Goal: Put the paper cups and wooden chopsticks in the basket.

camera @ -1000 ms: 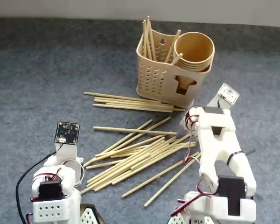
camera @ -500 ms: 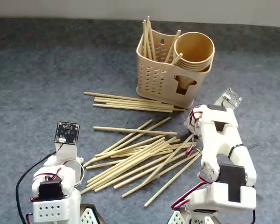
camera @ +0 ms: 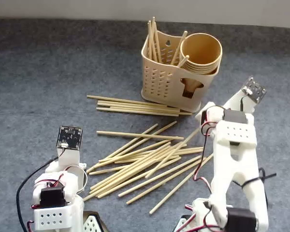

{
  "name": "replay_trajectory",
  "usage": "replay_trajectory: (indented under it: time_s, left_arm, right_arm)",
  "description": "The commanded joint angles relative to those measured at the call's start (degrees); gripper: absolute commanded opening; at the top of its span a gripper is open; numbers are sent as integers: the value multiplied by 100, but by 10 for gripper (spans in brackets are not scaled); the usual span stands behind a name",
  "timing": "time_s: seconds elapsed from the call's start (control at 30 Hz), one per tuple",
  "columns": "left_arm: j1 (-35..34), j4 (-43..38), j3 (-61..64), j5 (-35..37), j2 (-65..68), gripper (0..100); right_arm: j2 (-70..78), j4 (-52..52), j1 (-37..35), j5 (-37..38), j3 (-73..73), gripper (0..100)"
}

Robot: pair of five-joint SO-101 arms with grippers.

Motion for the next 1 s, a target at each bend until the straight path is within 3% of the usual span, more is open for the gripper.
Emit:
replay_trajectory:
  time_s: [0.0,0.13,0.37,0.97]
  left_arm:
    - [-40,9,110,-18,-48,24]
    - [-40,9,110,-18,-48,24]
    - [-40,9,110,-18,-48,24]
    - [-40,9,110,-18,-48,24]
  right_arm:
    - [-936,303,-207,-26,-242,4]
    - [-1560,444,-620,53,-242,4]
    - [-2492,-163,-1121,1134,-549,4]
    - [-2273,-3521,-1648,2971,-1956,4]
